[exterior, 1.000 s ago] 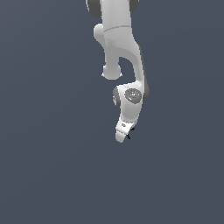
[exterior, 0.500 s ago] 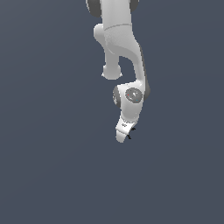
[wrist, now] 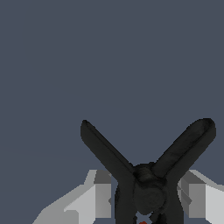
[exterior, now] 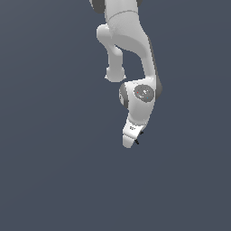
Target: Pick up the object and move it to a goal position.
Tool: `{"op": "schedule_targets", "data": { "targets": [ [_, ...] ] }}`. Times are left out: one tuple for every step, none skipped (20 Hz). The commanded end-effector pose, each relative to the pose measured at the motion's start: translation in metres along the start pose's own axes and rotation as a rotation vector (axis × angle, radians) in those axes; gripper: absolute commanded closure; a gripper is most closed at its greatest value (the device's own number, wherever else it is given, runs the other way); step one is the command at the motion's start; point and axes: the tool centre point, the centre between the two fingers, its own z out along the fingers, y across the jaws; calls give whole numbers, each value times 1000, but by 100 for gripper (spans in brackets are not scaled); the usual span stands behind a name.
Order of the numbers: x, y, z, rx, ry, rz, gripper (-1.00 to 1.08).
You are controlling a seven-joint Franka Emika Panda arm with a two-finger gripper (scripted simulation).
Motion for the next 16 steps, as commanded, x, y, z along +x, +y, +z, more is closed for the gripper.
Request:
{"op": "schedule_targets", "data": {
  "targets": [
    [9,7,-19,0,1,0,108],
    [12,10,-27,0,1,0,108],
    [16,13,-35,0,1,0,108],
    [20,16,-42,0,1,0,108],
    [23,19,-50,0,1,0,108],
    [27,21,-56,0,1,0,108],
    [30,24,-63,0,1,0,108],
    [32,26,-68,0,1,0,108],
    [35,28,-73,0,1,0,108],
    [37,30,-78,0,1,0,108],
    [39,32,-82,0,1,0,108],
    [41,34,-86,0,1,0,108],
    [43,35,-89,-1,0,0,108],
    [44,37,-92,-1,0,0,108],
    [45,38,-94,-1,0,0,108],
    [46,39,-96,-1,0,0,108]
  ]
}}
